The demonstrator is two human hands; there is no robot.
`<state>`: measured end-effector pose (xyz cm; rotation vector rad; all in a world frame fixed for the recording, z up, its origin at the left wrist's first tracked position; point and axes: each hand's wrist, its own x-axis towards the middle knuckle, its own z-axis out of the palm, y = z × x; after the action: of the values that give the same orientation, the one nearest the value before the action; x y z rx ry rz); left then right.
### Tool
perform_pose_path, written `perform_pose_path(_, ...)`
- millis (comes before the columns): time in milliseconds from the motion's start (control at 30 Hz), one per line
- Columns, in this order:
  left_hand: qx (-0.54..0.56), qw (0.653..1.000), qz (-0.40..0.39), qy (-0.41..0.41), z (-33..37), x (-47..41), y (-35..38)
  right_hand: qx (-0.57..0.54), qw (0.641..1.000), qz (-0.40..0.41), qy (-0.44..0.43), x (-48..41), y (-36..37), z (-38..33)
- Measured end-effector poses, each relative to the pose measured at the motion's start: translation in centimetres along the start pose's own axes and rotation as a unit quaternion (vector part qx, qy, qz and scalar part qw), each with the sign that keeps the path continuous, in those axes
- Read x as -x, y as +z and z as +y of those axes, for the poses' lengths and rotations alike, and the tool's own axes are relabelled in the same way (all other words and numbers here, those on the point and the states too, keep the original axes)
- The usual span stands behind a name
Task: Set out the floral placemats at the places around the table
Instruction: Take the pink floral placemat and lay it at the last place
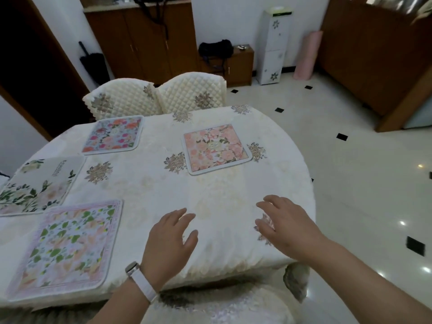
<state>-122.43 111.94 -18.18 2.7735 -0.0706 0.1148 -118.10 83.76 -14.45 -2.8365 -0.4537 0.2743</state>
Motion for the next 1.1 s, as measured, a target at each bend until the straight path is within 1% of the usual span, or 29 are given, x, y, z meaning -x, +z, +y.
perform_pose_path(167, 0.022, 0.999, -0.043, 0.018, 3.0, -1.6, 2.7, 0.014, 0.999, -0.002, 0.043, 1.7, -0.7, 3.5)
perform_pose_path(300, 0.014, 0.997, -0.057, 0.045, 6.5, -2.5, 4.0, 0.015, 0.998, 0.003, 0.065, 1.9, -2.2, 7.2)
perform_pose_path(433, 0.002, 0.998, -0.058, 0.041, 10.4, -4.4, 5.4, -0.008, 0.997, 0.018, 0.071, 1.9, -3.8, 12.0)
perform_pose_path(533, -0.008, 0.997, -0.063, 0.039, 15.0, -6.4, 7.1, -0.023, 0.997, 0.024, 0.075, 2.1, -4.9, 17.8)
perform_pose_path(700, -0.010, 0.998, -0.059, 0.033, 25.4, -10.1, 10.9, -0.039, 0.995, 0.029, 0.084, 3.1, -8.1, 29.2)
perform_pose_path(833, -0.014, 0.997, -0.048, 0.060, 33.9, -13.2, 13.5, -0.029, 0.996, 0.034, 0.078, 3.9, -10.8, 36.9)
perform_pose_path(967, 0.011, 0.996, -0.036, 0.077, 40.4, -15.4, 14.8, -0.036, 0.995, 0.044, 0.081, 4.8, -12.8, 41.9)
perform_pose_path(1100, 0.004, 0.994, -0.033, 0.100, 43.7, -18.0, 15.7, -0.055, 0.993, 0.057, 0.091, 4.9, -13.6, 45.2)
